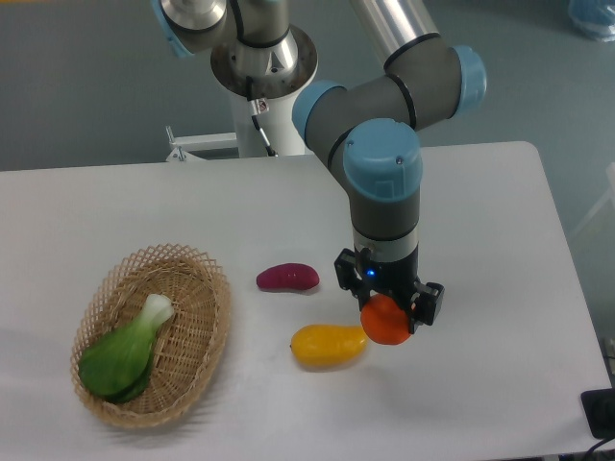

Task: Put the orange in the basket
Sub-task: 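Lower the gripper onto the orange and close it around it, then lift the orange and carry it over the wicker basket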

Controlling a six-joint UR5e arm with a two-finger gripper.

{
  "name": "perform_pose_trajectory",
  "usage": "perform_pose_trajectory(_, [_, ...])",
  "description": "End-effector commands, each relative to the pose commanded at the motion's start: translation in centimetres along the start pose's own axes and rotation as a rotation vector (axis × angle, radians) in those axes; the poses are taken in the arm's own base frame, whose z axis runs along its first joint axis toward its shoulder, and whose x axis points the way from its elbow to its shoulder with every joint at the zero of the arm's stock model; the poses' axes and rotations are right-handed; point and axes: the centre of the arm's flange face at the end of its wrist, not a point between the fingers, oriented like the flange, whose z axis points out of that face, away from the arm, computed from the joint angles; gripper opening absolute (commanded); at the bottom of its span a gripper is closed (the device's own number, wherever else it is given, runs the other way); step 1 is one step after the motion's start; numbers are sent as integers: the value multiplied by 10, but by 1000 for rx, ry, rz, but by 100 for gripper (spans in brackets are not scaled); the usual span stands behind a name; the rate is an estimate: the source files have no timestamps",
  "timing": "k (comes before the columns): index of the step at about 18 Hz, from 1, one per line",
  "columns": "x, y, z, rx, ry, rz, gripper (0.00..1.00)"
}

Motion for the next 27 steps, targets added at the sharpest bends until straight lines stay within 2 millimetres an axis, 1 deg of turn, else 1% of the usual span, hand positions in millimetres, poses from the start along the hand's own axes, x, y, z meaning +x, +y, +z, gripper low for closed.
perform_pose_trajectory(3, [0, 0, 0, -2, 3, 2, 65])
perform_pose_trajectory(6, [-5, -2, -6, -15, 23, 1, 65])
perform_pose_trajectory(7, [-5, -3, -5, -18, 29, 1, 65])
perform_pose_trajectory(9, [-4, -6, 7, -23, 39, -4, 64])
perform_pose_trajectory(10, [-4, -7, 9, -22, 42, -7, 64])
perform_pose_trajectory(14, [2, -11, 12, -17, 53, -1, 64])
perform_pose_trajectory(15, [6, -15, 11, -15, 54, 6, 64])
perform_pose_trajectory(18, [25, -33, 13, -9, 64, 28, 64])
perform_pose_trajectory(20, [43, -51, 18, -7, 75, 32, 64])
perform_pose_trajectory(22, [61, -66, 16, 0, 81, 60, 64])
perform_pose_trajectory(23, [72, -74, 15, 1, 85, 77, 64])
perform_pose_trajectory(24, [91, -87, 15, 4, 90, 96, 64])
perform_pose_trajectory(25, [100, -93, 16, 2, 93, 101, 64])
perform_pose_trajectory(26, [114, -103, 17, 3, 99, 111, 64])
perform_pose_trajectory(27, [124, -110, 15, 4, 99, 121, 64])
